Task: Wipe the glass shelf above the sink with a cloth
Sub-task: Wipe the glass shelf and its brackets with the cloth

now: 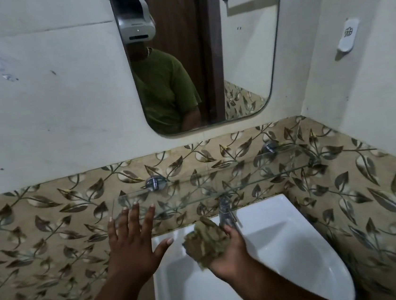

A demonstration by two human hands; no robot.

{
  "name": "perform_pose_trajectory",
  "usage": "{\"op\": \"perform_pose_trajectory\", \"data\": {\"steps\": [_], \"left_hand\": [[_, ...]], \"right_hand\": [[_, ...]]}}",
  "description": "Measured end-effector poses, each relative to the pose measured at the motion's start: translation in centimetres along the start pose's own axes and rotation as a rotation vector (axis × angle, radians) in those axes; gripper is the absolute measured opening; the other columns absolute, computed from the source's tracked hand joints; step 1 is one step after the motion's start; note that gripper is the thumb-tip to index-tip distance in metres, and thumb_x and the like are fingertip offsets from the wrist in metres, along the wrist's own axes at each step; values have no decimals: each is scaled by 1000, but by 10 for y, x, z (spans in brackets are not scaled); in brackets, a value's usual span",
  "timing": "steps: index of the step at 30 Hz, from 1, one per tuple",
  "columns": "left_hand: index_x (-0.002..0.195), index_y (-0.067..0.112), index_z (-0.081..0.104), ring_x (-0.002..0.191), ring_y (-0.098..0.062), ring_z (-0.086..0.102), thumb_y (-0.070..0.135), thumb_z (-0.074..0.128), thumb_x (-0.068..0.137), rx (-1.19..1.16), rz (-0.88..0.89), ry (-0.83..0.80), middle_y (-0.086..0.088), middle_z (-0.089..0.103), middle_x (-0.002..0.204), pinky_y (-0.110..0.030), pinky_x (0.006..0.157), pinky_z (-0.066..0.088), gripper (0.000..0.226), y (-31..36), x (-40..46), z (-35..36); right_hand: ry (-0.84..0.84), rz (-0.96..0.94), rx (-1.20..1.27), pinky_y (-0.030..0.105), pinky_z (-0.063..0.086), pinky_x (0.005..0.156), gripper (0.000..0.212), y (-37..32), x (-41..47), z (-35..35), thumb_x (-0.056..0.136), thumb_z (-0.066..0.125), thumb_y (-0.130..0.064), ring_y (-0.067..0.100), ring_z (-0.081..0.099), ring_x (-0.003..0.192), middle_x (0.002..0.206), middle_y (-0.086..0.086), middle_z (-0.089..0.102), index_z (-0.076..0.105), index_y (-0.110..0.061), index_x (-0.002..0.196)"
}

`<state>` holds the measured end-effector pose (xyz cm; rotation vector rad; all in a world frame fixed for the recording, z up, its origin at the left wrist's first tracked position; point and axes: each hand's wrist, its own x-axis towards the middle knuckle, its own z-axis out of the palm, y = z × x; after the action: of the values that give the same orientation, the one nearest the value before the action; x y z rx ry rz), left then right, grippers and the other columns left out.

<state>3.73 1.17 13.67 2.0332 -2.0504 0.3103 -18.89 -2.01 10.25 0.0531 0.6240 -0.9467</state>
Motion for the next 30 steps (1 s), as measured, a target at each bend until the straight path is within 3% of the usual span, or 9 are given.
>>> {"op": "perform_pose_trajectory", "data": {"steps": [4, 7, 9, 15, 20, 23, 26, 28, 30], "left_hand": [[154, 26, 33, 142, -43, 33, 79, 23, 88, -5, -2, -29, -18, 35, 158, -63, 118, 13, 85, -1, -1, -5], [154, 28, 32, 142, -41, 33, 79, 22, 88, 0, -12, -52, -17, 36, 158, -61, 117, 13, 84, -1, -1, -9], [155, 29, 31, 143, -41, 33, 80, 22, 88, 4, -10, -61, -16, 35, 159, -61, 117, 13, 84, -2, -2, -11], [155, 28, 30, 142, -42, 33, 80, 26, 88, 9, -19, -63, -16, 32, 160, -61, 118, 12, 85, -2, -1, -12], [153, 26, 35, 140, -43, 36, 81, 29, 86, -3, -19, -63, -18, 38, 156, -63, 116, 16, 87, 1, -2, -9], [153, 26, 35, 140, -43, 37, 82, 31, 85, -5, -14, -69, -18, 39, 155, -63, 117, 18, 88, -1, -1, -8], [153, 26, 34, 140, -44, 36, 85, 32, 82, 10, -21, -67, -18, 38, 156, -62, 117, 15, 92, -4, 0, -6], [152, 25, 36, 140, -44, 35, 87, 33, 79, 3, -32, -64, -19, 37, 156, -62, 117, 13, 96, -4, 0, -4], [152, 25, 37, 141, -44, 33, 88, 34, 77, -3, -33, -56, -19, 37, 156, -62, 117, 13, 98, 0, 2, 0]], "right_hand": [[-136, -21, 122, 56, 36, 112, 71, 19, 20, 80, 97, 37, -60, 46, 54, 127, 133, 28, 61, 65, -4, 130], [-70, -22, 222, 52, 39, 109, 73, 18, 32, 115, 97, 37, -63, 42, 59, 117, 121, 27, 67, 65, -2, 127], [-42, -25, 239, 52, 40, 107, 74, 12, 25, 114, 95, 37, -64, 42, 56, 122, 130, 27, 63, 61, -5, 133], [126, -137, 269, 50, 11, 123, 78, -54, 25, 82, 95, 27, -67, 37, 26, 149, 159, 18, 34, 41, -14, 150], [100, -182, 50, 55, 34, 113, 72, -55, 16, 87, 95, 32, -62, 43, 52, 128, 134, 25, 61, 64, -8, 128], [246, -296, 30, 34, 40, 107, 64, -83, -6, 71, 100, 42, -49, 40, 41, 139, 151, 29, 42, 44, -3, 145], [191, -369, 38, 44, 25, 118, 95, -119, -1, 63, 87, 57, -55, 48, 25, 144, 163, 23, 20, 17, -4, 157], [230, -335, -146, 55, 25, 117, 96, -122, -9, 73, 81, 60, -61, 52, 32, 139, 159, 25, 30, 28, -6, 153], [180, -321, -113, 69, 18, 116, 93, -124, -3, 73, 84, 37, -77, 50, 33, 142, 153, 26, 39, 40, -12, 150]]}}
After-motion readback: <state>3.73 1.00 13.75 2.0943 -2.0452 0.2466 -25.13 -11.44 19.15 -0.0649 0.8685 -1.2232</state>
